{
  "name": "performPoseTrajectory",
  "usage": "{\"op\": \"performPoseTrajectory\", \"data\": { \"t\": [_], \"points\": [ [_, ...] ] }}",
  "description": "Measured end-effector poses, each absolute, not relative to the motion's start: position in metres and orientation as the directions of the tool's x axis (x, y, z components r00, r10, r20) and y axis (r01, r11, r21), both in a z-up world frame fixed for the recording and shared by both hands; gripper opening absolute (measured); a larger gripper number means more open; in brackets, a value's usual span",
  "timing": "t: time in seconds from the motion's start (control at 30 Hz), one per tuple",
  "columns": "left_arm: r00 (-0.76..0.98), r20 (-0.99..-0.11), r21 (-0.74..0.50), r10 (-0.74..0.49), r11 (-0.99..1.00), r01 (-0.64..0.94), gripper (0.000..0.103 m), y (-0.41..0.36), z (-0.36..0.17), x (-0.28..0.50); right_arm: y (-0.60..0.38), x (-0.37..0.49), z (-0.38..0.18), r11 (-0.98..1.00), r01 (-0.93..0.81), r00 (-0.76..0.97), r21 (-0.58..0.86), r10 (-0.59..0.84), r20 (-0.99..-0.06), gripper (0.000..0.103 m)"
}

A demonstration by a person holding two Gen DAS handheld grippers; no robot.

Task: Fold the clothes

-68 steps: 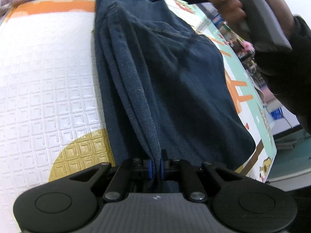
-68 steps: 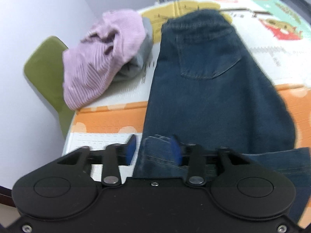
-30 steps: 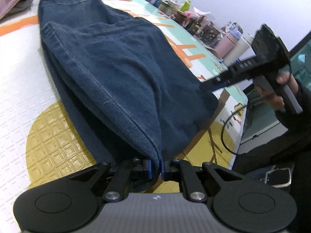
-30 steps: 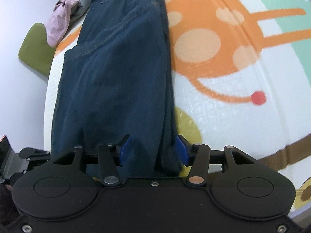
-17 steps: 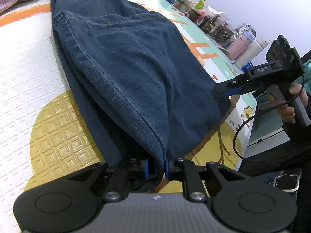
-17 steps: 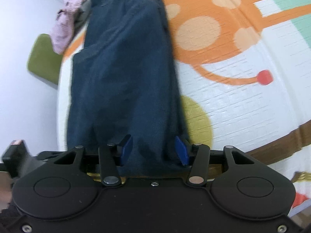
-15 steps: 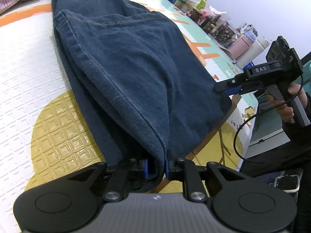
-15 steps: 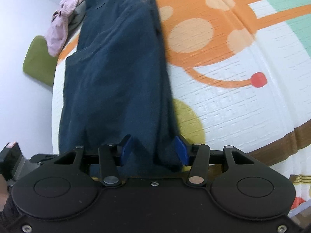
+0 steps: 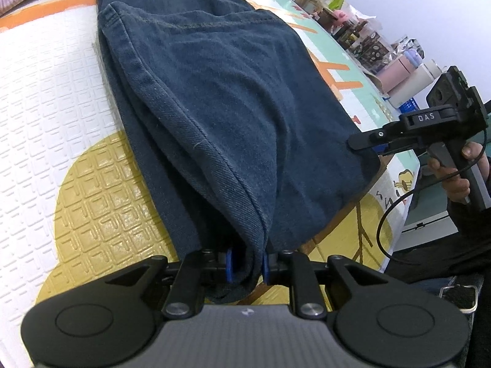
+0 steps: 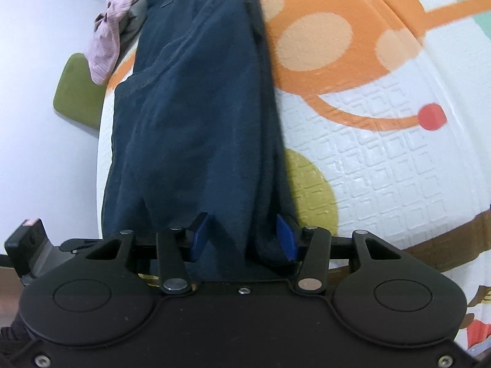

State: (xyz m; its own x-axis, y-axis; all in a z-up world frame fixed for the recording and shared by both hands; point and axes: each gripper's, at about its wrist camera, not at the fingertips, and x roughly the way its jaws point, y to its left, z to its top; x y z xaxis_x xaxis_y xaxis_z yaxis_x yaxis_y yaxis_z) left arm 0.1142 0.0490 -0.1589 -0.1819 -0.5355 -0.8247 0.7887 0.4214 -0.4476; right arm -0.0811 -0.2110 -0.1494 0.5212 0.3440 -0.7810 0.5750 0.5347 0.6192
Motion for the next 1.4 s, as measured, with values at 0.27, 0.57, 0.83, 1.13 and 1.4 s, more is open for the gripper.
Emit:
{"op": "performPoseTrajectory", "data": {
  "t": [0.27,0.57,0.83,1.13,1.4],
  "points": [
    [-0.180,-0.832,-0.445,-0.525,0.438,0.781,0.021,0.048,-0.158,0.115,-0.221,-0.074,-0.162,0.453,0.459,0.618,0.764,0.455,-0.641,0.047],
    [-0.161,-0.832,-0.444,-0.530,0.465,0.766,0.021,0.050,-0.158,0.113,-0.240,-0.061,-0.183,0.354,0.439,0.679,0.826,0.471,-0.563,0.047],
    [-0.148,-0.834,-0.438,-0.531,0.476,0.763,0.021,0.050,-0.156,0.110,-0.239,-0.044,-0.183,0.431,0.488,0.626,0.759,0.433,-0.649,0.037],
    [-0.149,-0.832,-0.443,-0.535,0.476,0.760,0.021,0.051,-0.157,0.112,-0.243,-0.050,-0.192,0.326,0.477,0.681,0.816,0.449,-0.578,0.037],
    [-0.144,-0.831,-0.440,-0.537,0.478,0.760,0.021,0.052,-0.157,0.111,-0.225,-0.021,-0.177,0.460,0.439,0.661,0.771,0.416,-0.625,0.013]
  ]
}}
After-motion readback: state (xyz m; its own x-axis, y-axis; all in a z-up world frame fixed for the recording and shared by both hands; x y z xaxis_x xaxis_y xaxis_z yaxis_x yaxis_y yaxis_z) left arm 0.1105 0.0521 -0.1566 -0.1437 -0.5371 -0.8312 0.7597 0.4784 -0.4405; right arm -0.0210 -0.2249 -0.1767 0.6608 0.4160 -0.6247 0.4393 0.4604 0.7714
